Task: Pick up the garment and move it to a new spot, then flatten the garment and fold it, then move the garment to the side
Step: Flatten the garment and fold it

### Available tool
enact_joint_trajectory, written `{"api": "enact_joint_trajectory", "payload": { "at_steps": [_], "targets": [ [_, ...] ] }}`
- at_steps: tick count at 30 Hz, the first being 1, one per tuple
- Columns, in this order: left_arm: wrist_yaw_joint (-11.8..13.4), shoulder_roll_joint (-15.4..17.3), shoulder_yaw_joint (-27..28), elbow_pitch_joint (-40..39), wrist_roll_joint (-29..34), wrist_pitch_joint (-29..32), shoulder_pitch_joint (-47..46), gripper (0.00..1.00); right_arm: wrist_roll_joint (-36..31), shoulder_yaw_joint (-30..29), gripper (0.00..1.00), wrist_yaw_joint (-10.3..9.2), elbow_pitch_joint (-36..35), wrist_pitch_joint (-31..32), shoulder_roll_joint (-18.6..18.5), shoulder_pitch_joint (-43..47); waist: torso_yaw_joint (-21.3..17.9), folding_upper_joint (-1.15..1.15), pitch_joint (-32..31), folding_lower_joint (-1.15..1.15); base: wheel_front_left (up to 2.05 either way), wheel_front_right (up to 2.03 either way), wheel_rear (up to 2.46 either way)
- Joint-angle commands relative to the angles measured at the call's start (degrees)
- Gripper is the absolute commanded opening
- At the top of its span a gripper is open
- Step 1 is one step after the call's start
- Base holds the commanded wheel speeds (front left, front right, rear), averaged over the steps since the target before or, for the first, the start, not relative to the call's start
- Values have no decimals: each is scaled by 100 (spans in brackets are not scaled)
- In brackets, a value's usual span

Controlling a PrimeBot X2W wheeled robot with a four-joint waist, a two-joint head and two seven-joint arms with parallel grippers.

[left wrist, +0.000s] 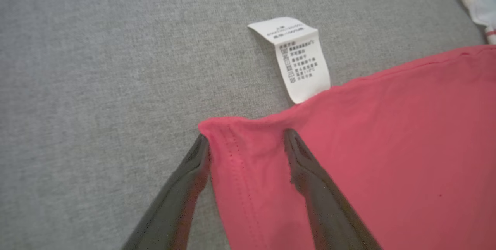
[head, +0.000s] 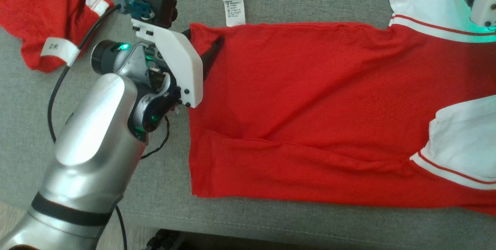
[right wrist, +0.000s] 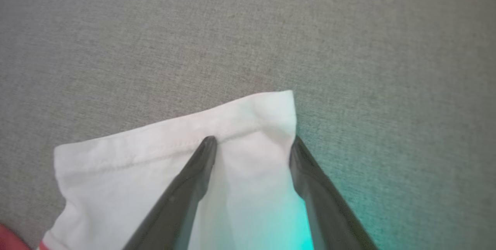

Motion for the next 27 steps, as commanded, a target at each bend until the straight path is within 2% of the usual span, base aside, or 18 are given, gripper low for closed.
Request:
{"api": "enact_joint_trajectory", "payload": {
  "at_steps": [1,2,9,16,22,27],
  "targets": [
    [4,202,148,-93,39,39,-130,11,108,180,0,43,-93,10,83,66,-9,0,10,0,0,0,0],
    [-15,191,140,-75,33,24,-149,0,159,205,0,43,-101,-51,79,57,-15,0,7,0,0,0,0],
    [-52,145,202,75,16,-233,-300,0,182,83,0,43,12,-726,28,-155,-98,0,-62,0,0,0,0],
    [111,194,494,106,22,-660,-459,0,13,-251,0,43,188,-1465,142,-426,-222,0,-160,0,0,0,0],
    [183,228,652,47,-40,-820,-485,0,92,-193,0,43,225,-1638,159,-477,-311,0,-249,0,0,0,0],
    [237,235,734,-110,-120,-1014,-225,0,411,137,0,43,-109,-1697,-29,-180,-418,0,-367,0,0,0,0]
  ]
}}
